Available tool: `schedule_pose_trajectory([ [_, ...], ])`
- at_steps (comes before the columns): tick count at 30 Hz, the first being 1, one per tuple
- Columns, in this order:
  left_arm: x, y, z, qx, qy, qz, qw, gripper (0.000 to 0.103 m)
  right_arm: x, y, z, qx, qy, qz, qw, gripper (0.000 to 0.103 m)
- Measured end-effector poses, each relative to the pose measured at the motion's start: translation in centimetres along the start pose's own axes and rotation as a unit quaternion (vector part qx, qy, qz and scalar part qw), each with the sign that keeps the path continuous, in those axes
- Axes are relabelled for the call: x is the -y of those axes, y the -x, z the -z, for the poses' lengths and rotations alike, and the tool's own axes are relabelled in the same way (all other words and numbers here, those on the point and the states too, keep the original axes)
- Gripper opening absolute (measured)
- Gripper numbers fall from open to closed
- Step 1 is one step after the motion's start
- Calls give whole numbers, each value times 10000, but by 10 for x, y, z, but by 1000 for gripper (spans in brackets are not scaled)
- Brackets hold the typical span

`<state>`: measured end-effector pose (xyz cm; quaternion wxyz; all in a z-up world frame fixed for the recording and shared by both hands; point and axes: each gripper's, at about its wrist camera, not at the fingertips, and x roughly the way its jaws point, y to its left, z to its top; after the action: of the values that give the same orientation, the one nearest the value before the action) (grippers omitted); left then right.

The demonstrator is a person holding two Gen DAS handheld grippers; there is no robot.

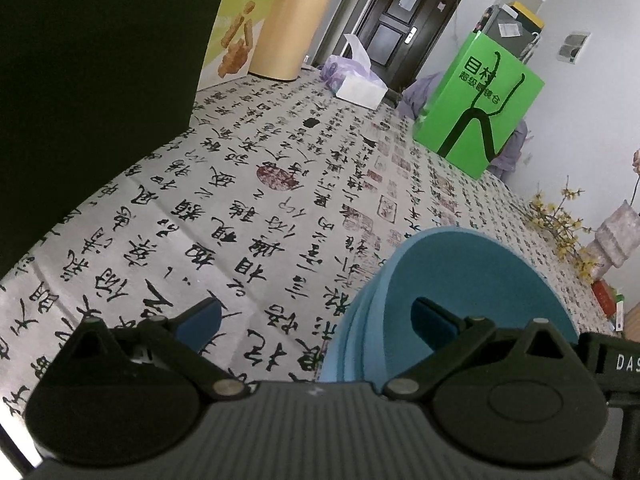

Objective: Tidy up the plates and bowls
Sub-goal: 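Close both grippers on the rim of the blue bowl stack, then lift and carry the bowl stack with both grippers toward the white plates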

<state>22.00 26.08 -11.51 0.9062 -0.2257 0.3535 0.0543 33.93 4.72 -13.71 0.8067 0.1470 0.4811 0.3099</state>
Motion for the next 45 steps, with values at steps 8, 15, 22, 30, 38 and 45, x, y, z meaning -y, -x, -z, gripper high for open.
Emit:
schedule_pose_trajectory([
  [8, 0, -3, -2, -109, 93, 12, 9999, 98, 6, -4, -4, -180, -292, -10, 9994, 103],
  [15, 1, -7, -3, -335, 210, 136, 9991, 80, 8, -6, -7, -284, -487, -69, 9984, 93],
  [22, -1, -9, -3, -438, 355, 295, 9980, 73, 11, -6, -6, -352, -635, -234, 9971, 72],
  [30, 0, -6, -1, -612, 330, 258, 9972, 69, 9, -3, -1, -501, -579, -362, 9964, 67],
  [38, 6, 5, 3, -656, 195, 395, 9969, 59, 5, 3, 3, -493, -433, -257, 9975, 64],
  [45, 13, 6, 6, -665, 154, 372, 9970, 42, -1, 5, 5, -404, -186, 27, 9990, 53],
])
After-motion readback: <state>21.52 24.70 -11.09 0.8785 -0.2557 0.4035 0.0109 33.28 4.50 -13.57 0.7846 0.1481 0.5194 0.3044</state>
